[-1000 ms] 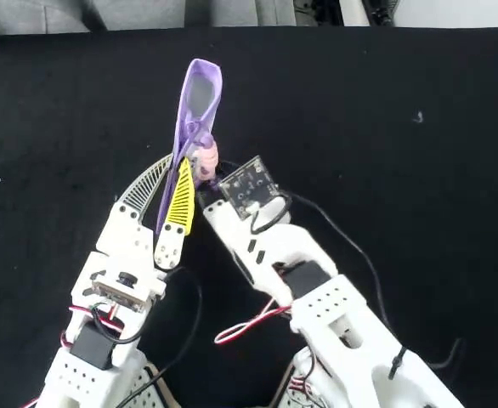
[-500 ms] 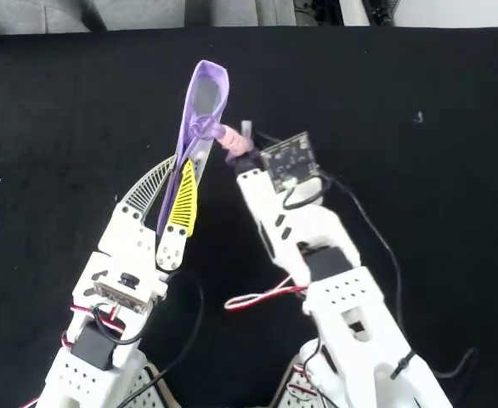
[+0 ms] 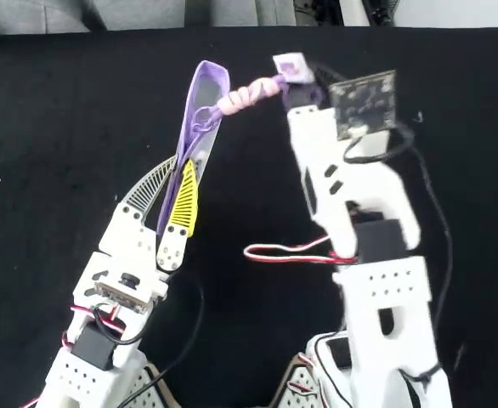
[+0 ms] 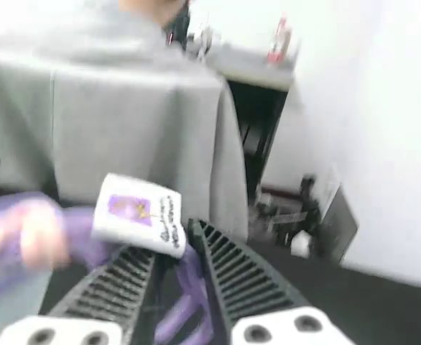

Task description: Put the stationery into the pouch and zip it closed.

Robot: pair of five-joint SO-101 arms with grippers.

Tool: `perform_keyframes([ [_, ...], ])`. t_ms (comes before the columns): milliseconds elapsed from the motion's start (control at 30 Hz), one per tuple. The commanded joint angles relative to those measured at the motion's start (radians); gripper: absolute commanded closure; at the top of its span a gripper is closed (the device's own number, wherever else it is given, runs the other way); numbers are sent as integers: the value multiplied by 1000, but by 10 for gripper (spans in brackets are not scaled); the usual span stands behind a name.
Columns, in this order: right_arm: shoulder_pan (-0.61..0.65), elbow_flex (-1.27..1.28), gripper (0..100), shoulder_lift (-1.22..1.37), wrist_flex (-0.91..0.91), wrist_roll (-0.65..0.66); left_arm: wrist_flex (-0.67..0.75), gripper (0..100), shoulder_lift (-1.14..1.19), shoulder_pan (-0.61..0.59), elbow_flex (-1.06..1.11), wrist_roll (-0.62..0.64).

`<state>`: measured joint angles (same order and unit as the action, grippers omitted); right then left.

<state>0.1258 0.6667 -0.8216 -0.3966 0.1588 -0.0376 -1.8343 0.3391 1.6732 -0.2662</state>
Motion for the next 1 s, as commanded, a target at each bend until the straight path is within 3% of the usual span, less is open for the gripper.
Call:
perform_keyframes([
  [0, -31, -196, 988, 19, -37, 84, -14, 972, 9, -4, 25, 6],
  [167, -63, -326, 988, 150, -38, 180, -14, 972, 9, -4, 25, 6],
  [600, -278, -886, 988, 776, -51, 184, 52, 972, 8, 1, 24, 77],
  [967, -376, -1557, 988, 1285, -275, 190, 172, 972, 8, 1, 18, 77],
])
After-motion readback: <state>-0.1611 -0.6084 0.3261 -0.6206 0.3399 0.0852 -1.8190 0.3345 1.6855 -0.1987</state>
